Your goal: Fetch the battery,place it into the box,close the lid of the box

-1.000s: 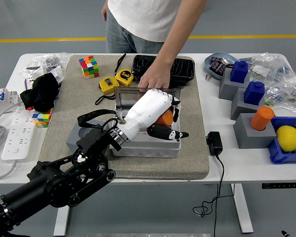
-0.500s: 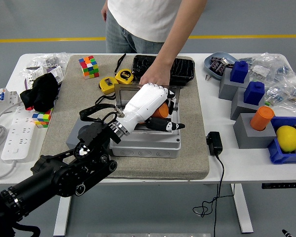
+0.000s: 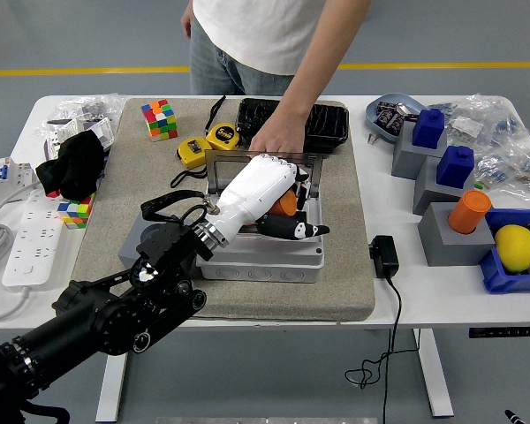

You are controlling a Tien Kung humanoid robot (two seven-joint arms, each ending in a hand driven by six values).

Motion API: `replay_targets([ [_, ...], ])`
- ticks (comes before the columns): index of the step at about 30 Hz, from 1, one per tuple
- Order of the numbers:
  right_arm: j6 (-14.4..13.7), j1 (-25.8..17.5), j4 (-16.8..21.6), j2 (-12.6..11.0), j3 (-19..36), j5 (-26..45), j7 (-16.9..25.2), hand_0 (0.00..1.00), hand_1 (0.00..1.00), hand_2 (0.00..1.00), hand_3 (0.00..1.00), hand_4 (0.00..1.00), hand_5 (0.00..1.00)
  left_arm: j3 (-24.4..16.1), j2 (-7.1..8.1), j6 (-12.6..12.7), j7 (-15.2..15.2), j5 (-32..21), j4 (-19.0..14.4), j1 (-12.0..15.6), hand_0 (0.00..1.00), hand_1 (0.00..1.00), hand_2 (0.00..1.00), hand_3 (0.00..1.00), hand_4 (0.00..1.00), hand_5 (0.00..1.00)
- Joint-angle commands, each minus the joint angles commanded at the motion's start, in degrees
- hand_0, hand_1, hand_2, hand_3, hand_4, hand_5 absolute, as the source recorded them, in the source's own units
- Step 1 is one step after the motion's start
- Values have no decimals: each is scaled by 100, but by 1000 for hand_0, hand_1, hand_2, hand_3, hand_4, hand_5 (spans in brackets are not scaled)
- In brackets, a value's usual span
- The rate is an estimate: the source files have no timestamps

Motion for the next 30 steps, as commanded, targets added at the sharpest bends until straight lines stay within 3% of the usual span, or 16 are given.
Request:
replay_targets([
  [5, 5, 6, 0, -7, -16, 11, 0, 957, 815, 778, 790, 998, 998, -28, 9, 13, -65, 9, -3, 0, 78, 2, 39, 50, 998, 550],
  [6, 7, 8, 0, -8, -17, 14, 0, 957, 815, 777, 790, 998, 998, -36, 10, -3, -77, -4, 2, 1, 116, 21, 90, 136, 998, 573],
  [11, 11, 13, 0, -17, -25, 25, 4, 957, 815, 777, 790, 998, 998, -60, 17, -62, -122, -65, 32, 11, 116, 21, 90, 136, 998, 573],
  [12, 12, 13, 0, -18, -34, 35, 6, 957, 815, 777, 790, 998, 998, -68, 18, -84, -129, -73, 42, 15, 179, 93, 126, 265, 998, 582],
  [17, 19, 8, 0, -15, -51, 51, 4, 957, 815, 777, 790, 998, 998, -86, 26, -151, -148, -78, 76, 34, 179, 93, 126, 265, 998, 582],
  [18, 20, 7, 0, -15, -58, 57, 4, 955, 811, 776, 790, 998, 998, -91, 26, -161, -153, -80, 82, 37, 451, 470, 424, 530, 998, 626],
  [23, 25, 7, 0, -14, -80, 75, 3, 955, 811, 776, 790, 998, 998, -123, 31, -211, -183, -103, 131, 54, 451, 470, 424, 530, 998, 626],
  [24, 25, 8, 0, -15, -91, 86, 4, 954, 810, 775, 790, 998, 998, -125, 34, -215, -179, -91, 132, 57, 833, 712, 649, 634, 998, 661],
  [30, 28, 0, 0, -11, -72, 70, -3, 953, 808, 774, 790, 998, 998, -133, 52, -246, -164, -55, 94, 79, 827, 704, 635, 639, 998, 679],
])
